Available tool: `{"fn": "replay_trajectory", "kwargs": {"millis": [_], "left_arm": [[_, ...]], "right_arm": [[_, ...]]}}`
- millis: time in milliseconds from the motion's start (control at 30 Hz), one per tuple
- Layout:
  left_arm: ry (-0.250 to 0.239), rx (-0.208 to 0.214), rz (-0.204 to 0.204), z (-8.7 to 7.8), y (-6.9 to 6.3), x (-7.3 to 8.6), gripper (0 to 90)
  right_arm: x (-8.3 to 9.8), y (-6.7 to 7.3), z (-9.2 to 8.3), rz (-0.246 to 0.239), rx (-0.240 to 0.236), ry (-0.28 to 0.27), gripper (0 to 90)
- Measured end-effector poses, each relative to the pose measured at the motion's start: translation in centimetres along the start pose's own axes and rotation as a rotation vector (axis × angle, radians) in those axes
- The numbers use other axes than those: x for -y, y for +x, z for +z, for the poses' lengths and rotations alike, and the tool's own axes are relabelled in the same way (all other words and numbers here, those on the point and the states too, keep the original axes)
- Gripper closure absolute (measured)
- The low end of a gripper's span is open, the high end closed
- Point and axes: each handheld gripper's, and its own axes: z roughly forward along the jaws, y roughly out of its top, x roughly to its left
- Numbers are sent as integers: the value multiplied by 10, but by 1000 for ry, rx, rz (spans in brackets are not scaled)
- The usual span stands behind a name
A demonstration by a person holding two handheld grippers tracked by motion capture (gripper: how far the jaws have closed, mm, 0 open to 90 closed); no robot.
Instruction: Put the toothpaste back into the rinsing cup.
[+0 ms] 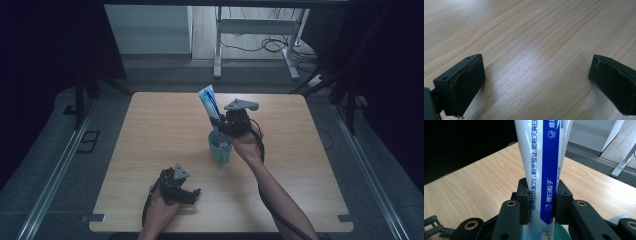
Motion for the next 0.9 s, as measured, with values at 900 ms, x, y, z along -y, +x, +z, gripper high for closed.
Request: {"fn": "replay_trajectory", "kwargs": {"millis": [900], "left_arm": [[2,0,-5,0,0,0,3]], "right_arm": [[41,3,25,19,2,37,696]]}}
